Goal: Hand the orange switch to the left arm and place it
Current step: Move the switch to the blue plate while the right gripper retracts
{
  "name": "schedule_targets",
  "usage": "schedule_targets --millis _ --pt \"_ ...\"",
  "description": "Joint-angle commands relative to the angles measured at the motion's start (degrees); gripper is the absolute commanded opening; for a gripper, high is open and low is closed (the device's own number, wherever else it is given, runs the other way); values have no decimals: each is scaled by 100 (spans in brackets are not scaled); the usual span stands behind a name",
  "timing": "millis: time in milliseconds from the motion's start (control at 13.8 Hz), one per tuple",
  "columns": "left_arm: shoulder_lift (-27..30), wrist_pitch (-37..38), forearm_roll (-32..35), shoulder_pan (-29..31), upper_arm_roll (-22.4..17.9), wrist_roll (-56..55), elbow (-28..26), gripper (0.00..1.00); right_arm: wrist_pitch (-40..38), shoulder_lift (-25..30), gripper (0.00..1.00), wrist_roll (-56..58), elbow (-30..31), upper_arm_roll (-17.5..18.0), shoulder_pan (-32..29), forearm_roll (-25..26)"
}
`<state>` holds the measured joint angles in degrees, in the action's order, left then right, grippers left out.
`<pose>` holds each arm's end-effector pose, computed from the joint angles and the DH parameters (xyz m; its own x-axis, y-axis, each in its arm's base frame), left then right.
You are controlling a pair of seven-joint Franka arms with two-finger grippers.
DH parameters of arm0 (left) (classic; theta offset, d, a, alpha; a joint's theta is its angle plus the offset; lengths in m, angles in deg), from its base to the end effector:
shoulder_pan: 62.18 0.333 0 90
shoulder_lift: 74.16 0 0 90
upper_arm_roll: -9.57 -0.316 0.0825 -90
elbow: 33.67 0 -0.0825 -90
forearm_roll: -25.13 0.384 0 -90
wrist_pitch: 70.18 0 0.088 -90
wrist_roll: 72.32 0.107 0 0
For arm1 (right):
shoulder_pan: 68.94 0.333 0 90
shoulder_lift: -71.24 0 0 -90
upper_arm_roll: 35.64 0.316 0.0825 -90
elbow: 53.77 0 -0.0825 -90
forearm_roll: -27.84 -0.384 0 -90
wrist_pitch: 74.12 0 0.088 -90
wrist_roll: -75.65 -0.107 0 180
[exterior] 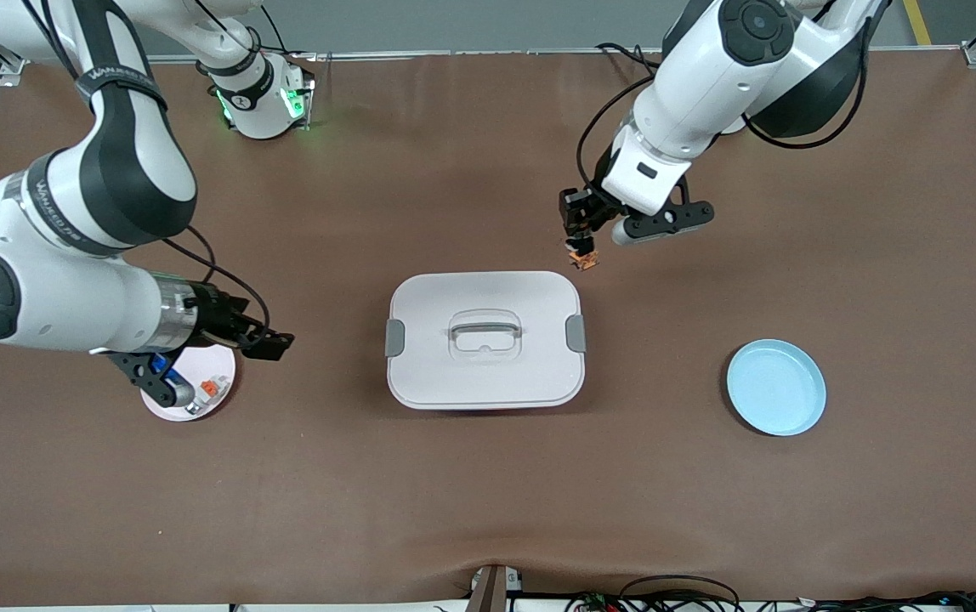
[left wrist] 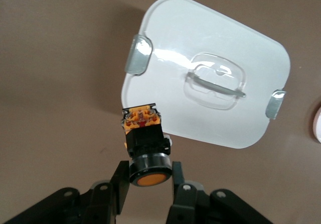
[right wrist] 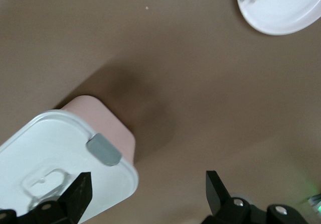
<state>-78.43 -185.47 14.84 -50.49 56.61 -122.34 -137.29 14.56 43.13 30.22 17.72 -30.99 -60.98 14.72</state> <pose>0.4845 -0.3429 0.5231 0.9474 0.3095 -0.0813 0.3199 -0.9132 0.2526 0.6614 0.1612 0.4730 0.7897 -0.5250 -0.3172 -0.5667 -0.8224 -0.0498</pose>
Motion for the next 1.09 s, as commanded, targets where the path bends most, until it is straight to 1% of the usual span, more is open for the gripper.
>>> schedule_targets --millis 0,290,580,652,870,1014 --pt "365 384 79 246 16 229 -79 0 44 289 100 673 470 98 -294 238" --pt "751 736 79 632 8 799 -273 0 53 385 100 1736 760 98 -786 318" --pt "1094 1131 9 1212 -19 1616 -431 0 79 403 100 2861 875 98 -1226 739" --pt "1121 1245 9 1292 -106 1827 -440 0 97 403 100 3125 901 98 -1323 818" --pt "1323 1475 0 1292 -755 2696 -598 0 219 394 100 3741 989 98 -1525 968" --pt "1473 1492 9 1292 -1300 3390 -756 0 491 412 100 4163 1199 98 -1648 1100"
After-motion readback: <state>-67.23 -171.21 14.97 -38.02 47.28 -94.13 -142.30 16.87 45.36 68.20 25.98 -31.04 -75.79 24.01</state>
